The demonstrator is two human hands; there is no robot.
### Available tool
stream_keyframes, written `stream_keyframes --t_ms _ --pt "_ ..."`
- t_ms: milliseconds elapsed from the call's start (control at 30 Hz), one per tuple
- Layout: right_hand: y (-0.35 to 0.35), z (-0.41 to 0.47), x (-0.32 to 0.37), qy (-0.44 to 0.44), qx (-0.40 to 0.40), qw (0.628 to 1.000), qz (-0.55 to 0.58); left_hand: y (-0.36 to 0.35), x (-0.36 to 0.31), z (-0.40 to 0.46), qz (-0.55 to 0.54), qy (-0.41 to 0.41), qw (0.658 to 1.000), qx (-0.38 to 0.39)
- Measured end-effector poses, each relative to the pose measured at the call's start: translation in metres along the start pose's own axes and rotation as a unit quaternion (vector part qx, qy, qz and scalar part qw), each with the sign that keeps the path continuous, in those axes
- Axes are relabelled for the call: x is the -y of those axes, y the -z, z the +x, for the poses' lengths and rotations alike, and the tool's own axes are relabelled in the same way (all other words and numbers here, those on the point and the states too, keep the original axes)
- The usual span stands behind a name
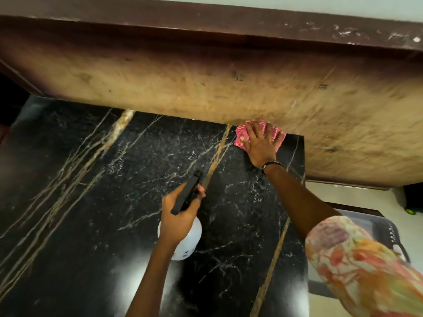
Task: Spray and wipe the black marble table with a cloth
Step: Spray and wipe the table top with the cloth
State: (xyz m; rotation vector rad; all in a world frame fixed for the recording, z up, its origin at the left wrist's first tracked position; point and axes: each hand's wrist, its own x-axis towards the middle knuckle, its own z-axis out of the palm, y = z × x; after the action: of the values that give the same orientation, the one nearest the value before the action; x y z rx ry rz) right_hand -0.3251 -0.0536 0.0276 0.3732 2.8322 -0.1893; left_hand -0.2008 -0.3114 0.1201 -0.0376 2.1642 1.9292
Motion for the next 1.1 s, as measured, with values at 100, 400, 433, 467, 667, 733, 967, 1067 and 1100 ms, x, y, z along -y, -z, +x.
stream_keyframes --t_ms 100,400,433,467,667,733,967,1067,1100 --pt "-0.005 0.008 0.05 0.031 0.016 0.999 0.0 0.043 0.003 0.007 0.016 0.002 0.999 -0.03" --pt "-0.011 0.03 0.229 0.087 -0.006 0.996 -0.006 0.203 0.009 0.041 0.013 -0.01 0.997 -0.08" --pt "-0.014 0.034 0.253 0.097 -0.009 0.995 -0.008 0.221 0.01 0.045 0.015 -0.006 0.996 -0.089" --pt "-0.017 0.036 0.277 0.106 -0.012 0.994 -0.01 0.239 0.012 0.048 0.017 -0.002 0.995 -0.099" --pt "-0.027 0.053 0.398 0.151 -0.02 0.988 -0.024 0.336 0.02 0.063 0.009 -0.003 0.99 -0.143" --pt "-0.03 0.059 0.435 0.17 -0.022 0.985 -0.027 0.364 0.023 0.066 0.001 -0.002 0.987 -0.162" --pt "-0.045 0.073 0.551 0.255 -0.048 0.965 -0.033 0.43 0.035 0.069 -0.011 -0.005 0.978 -0.207" --pt "-0.056 0.073 0.597 0.354 -0.041 0.934 -0.035 0.447 0.04 0.07 -0.008 -0.008 0.977 -0.213" --pt "-0.06 0.073 0.611 0.385 -0.039 0.921 -0.045 0.451 0.041 0.071 -0.006 -0.008 0.977 -0.212"
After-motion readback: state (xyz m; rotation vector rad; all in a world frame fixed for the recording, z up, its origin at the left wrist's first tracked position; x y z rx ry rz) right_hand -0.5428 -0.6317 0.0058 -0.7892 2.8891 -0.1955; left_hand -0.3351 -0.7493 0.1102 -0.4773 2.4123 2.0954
